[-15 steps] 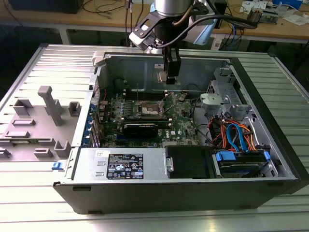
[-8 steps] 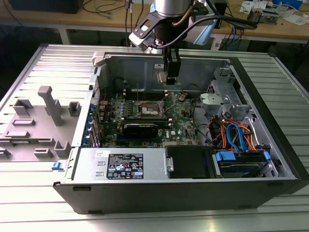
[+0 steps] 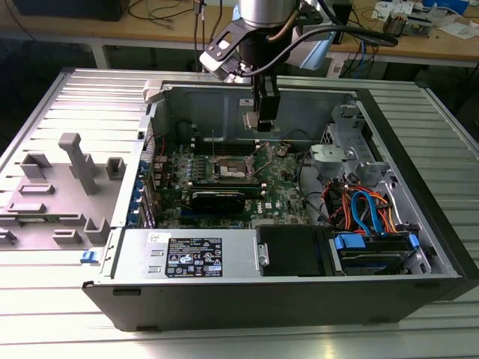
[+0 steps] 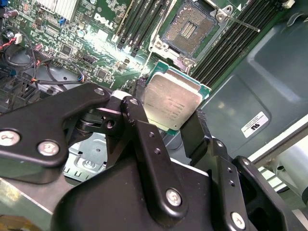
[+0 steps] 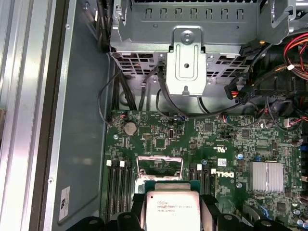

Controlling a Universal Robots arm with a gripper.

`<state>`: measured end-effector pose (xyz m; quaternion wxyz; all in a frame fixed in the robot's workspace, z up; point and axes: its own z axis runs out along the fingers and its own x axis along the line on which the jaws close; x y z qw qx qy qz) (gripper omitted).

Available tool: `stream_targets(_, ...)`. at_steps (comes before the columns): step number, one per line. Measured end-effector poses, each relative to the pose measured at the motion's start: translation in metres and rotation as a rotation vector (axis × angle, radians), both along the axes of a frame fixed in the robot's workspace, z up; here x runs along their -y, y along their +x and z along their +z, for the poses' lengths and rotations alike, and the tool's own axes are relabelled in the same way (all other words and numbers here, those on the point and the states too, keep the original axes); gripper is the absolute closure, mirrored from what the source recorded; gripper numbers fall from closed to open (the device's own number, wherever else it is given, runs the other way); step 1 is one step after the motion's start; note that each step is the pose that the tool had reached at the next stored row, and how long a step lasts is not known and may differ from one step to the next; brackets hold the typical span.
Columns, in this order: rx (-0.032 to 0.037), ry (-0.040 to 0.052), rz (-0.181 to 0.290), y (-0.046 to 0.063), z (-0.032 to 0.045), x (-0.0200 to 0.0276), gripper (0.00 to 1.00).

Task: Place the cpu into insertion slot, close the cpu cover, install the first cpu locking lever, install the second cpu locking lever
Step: 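Place the cpu into insertion slot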

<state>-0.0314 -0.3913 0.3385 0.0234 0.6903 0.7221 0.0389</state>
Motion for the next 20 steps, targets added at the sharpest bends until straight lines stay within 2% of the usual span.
stream_targets(12, -0.0001, 0.0000, 0.000, -0.0002, -0.0002, 0.0001, 0.46)
stream_targets(16, -0.0001, 0.0000, 0.000, -0.0005, -0.0006, 0.0030, 0.46)
stream_targets(20, -0.0001, -0.0001, -0.015, -0.0017, -0.0026, 0.0034, 0.46)
